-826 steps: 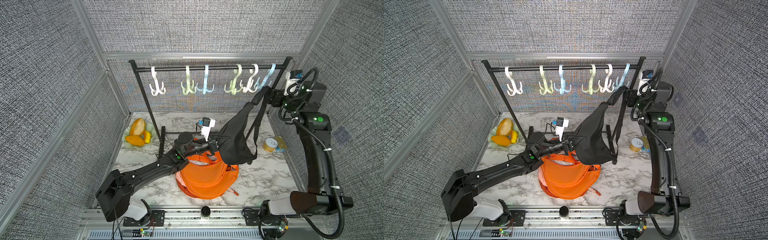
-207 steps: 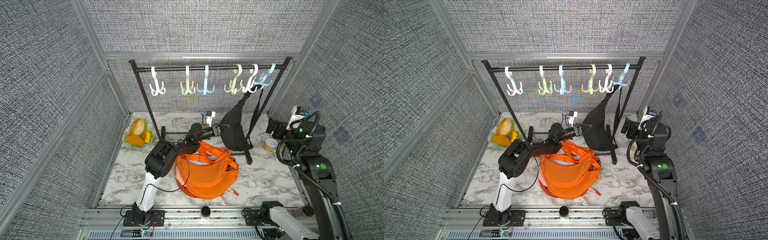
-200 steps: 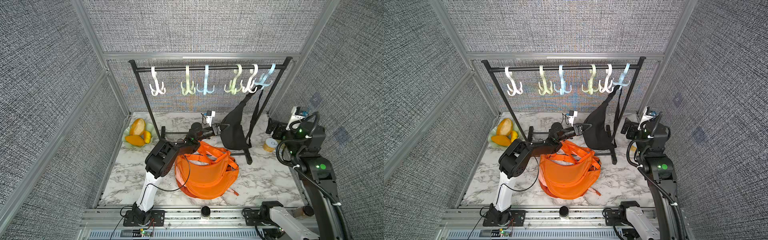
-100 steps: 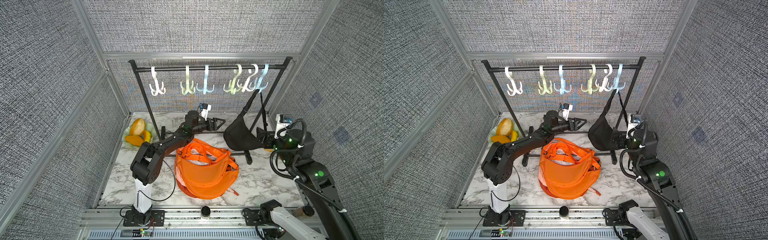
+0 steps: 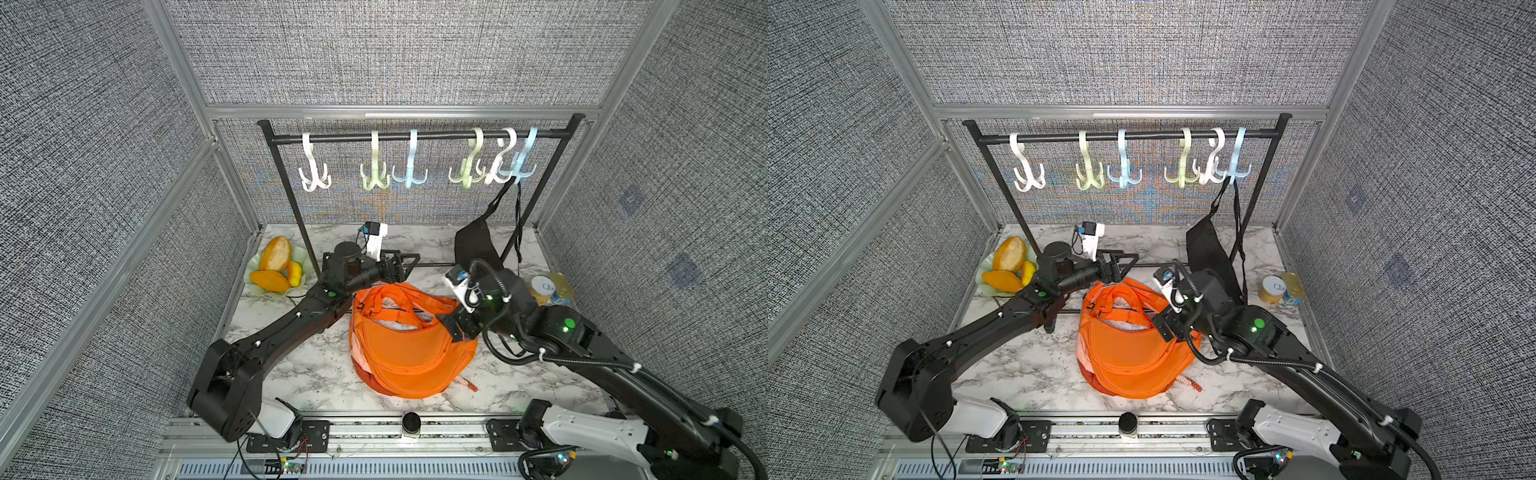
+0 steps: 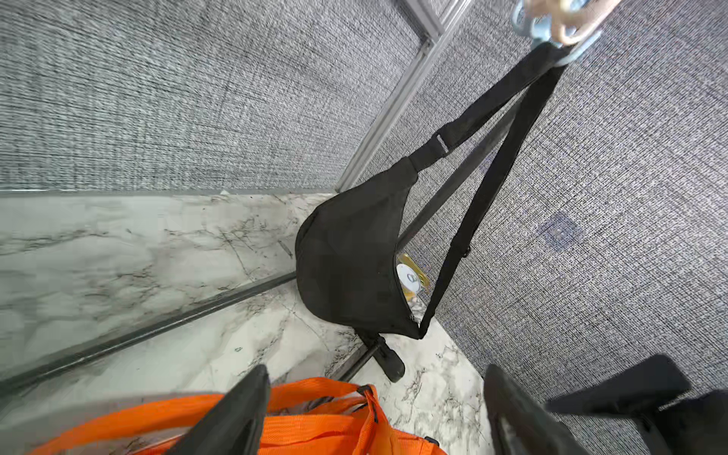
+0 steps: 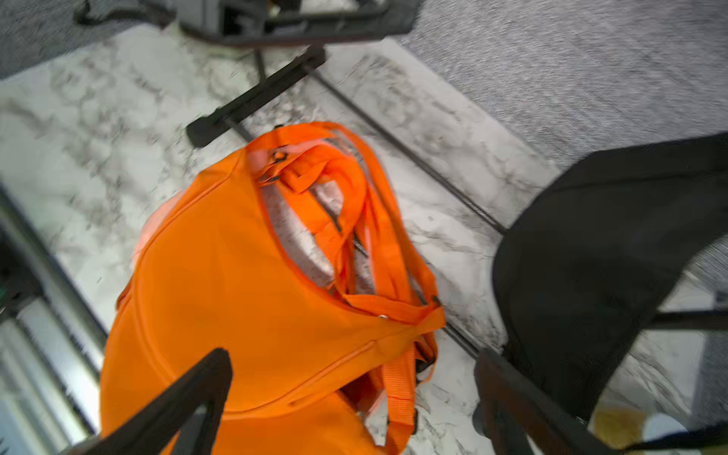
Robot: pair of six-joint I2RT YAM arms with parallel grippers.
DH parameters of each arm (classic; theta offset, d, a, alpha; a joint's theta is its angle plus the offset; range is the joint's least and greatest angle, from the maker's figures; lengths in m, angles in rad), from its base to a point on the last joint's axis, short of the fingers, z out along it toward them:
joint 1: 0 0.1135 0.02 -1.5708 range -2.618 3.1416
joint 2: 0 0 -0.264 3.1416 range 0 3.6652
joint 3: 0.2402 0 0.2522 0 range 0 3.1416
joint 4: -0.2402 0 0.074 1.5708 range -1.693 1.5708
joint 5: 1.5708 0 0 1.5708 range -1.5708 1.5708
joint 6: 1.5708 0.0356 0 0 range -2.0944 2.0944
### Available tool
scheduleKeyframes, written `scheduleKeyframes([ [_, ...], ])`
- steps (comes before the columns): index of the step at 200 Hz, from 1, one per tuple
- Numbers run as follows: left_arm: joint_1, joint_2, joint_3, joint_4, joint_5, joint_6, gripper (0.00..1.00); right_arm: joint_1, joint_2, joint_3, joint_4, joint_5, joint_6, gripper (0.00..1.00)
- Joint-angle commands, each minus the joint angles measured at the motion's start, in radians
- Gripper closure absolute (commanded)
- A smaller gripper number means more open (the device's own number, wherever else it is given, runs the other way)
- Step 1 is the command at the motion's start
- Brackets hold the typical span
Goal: Hang the bag on a hook
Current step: Pick up the bag from the bag.
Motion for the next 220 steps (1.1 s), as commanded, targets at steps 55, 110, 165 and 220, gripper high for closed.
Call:
scheduleKeyframes([
  [55, 0.114, -0.349, -0.268, 0.025, -0.023, -0.072, 0.14, 0.183, 0.290, 0.103, -0.154, -0.163, -0.052, 0.01],
  [110, 0.203, -0.553, -0.317, -0.192, -0.096, -0.051, 0.14, 0.233, 0.431, 0.100, -0.190, -0.192, -0.069, 0.05],
  [165, 0.228, -0.645, -0.336, -0.239, -0.107, -0.049, 0.14, 0.270, 0.525, 0.101, -0.199, -0.158, -0.076, 0.11],
  [220, 0.231, -0.662, -0.337, -0.241, -0.104, -0.041, 0.14, 0.274, 0.557, 0.060, -0.134, -0.159, -0.082, 0.27],
])
